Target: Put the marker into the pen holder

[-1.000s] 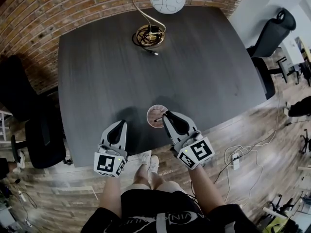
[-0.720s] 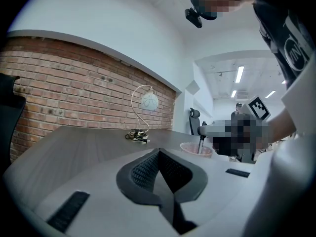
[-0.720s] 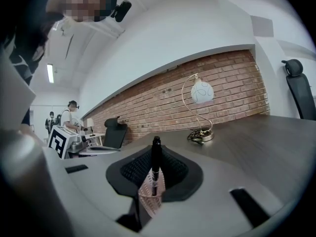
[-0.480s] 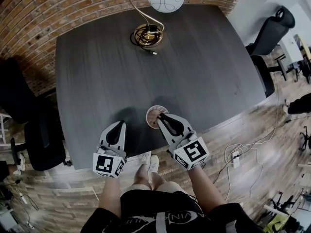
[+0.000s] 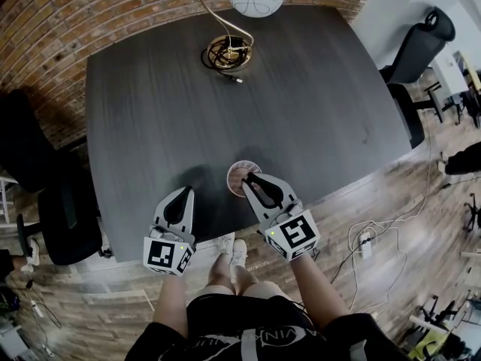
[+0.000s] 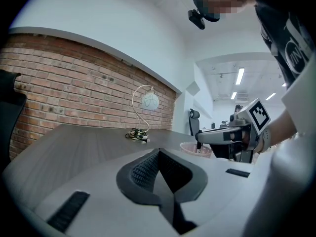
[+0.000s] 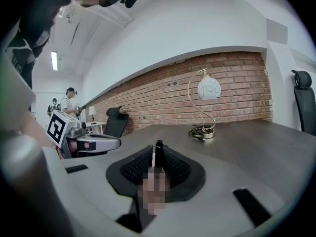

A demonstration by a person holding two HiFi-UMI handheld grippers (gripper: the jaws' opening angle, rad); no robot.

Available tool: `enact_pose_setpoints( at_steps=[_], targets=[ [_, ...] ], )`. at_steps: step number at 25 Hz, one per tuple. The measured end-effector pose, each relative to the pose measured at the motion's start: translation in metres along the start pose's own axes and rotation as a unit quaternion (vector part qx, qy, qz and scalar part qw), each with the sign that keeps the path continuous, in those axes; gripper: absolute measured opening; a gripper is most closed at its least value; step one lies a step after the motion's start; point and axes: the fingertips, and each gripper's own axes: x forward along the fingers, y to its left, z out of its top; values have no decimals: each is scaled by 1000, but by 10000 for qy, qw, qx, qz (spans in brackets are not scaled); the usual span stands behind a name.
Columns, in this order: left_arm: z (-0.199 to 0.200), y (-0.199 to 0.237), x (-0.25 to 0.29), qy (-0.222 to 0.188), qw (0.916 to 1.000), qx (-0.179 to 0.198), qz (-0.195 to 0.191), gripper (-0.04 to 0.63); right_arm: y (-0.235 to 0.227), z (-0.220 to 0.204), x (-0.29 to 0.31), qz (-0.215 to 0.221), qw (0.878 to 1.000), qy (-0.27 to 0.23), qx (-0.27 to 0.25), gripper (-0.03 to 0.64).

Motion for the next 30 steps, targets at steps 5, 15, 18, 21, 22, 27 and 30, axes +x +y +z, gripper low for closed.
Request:
enact_pose_setpoints(
  at_steps=[5,15,18,21,22,27,30],
  targets=[
    [0,-2,-6,92,9999,-96,45,12,-5,-5,-6,-197,9998,45,54,58],
    [4,-4,-5,2,10000,-49,13,12,-18,-5,-10,-373,9992,69,85,104],
    [7,-1,-4,-7,10000,-62,47,12,-21,-4,-9,-412,9990,56,184,116],
    [5,0,-5,13,10000,-75,53,12,-23,-6,-10,-446,9986,82,271,126],
    [5,0,-6,15,9999,-84,57,12,-24,-7,-10,-453,9985,89,286,129],
    [5,1,-7,-30,10000,-50,38,12,-26,-9,-10,-430,9983,71,394,137],
    [0,3,-8,-67,10000,20,-27,12,-27,-11,-10,-454,9978,87,478,139]
  ],
)
